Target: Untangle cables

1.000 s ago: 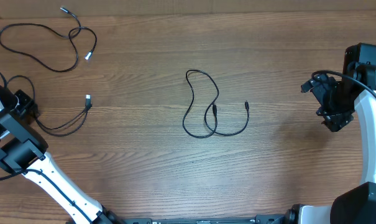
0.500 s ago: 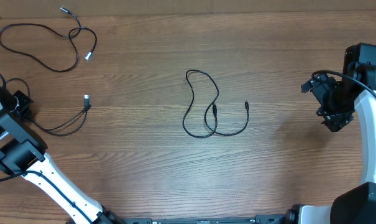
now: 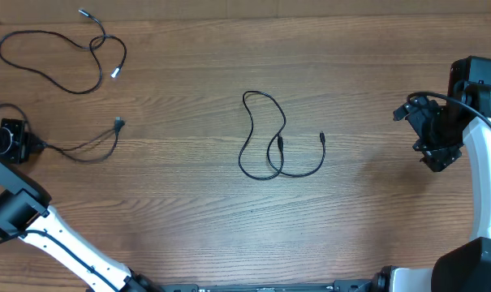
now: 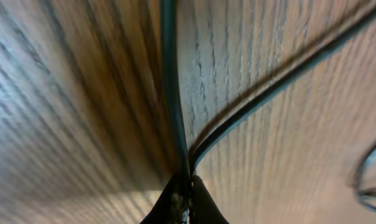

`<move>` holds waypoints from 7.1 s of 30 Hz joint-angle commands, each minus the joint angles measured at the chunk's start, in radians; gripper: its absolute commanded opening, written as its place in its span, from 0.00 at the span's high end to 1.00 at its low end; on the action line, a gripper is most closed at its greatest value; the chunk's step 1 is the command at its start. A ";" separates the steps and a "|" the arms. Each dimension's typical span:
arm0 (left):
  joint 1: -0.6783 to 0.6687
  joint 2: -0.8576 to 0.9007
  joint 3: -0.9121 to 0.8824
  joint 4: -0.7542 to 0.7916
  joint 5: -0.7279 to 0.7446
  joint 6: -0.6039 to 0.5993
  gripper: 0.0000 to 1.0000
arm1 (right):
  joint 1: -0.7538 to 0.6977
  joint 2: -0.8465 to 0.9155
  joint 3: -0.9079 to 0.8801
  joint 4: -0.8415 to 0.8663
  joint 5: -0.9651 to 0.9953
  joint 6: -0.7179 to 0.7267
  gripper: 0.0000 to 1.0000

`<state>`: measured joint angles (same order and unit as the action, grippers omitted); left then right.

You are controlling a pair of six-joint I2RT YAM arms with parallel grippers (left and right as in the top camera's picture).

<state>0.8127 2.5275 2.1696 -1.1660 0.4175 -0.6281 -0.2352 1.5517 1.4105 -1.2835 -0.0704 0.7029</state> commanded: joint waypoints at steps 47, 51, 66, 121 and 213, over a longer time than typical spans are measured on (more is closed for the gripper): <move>-0.013 0.036 0.205 0.011 0.201 0.060 0.61 | -0.002 0.003 0.009 0.003 0.010 0.004 0.00; -0.050 0.035 0.263 0.001 0.216 0.190 0.44 | -0.002 0.003 0.009 0.003 0.010 0.004 0.00; -0.272 0.036 0.256 -0.257 -0.087 0.915 0.24 | -0.002 0.003 0.009 0.003 0.010 0.004 0.00; -0.358 0.036 0.131 -0.182 -0.158 0.822 0.96 | -0.002 0.003 0.009 0.003 0.010 0.004 0.00; -0.104 -0.019 0.142 -0.437 -0.367 0.074 0.00 | -0.002 0.003 0.009 0.003 0.010 0.004 0.00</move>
<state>0.7025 2.5431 2.3283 -1.6043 0.0814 -0.5690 -0.2352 1.5517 1.4109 -1.2831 -0.0708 0.7033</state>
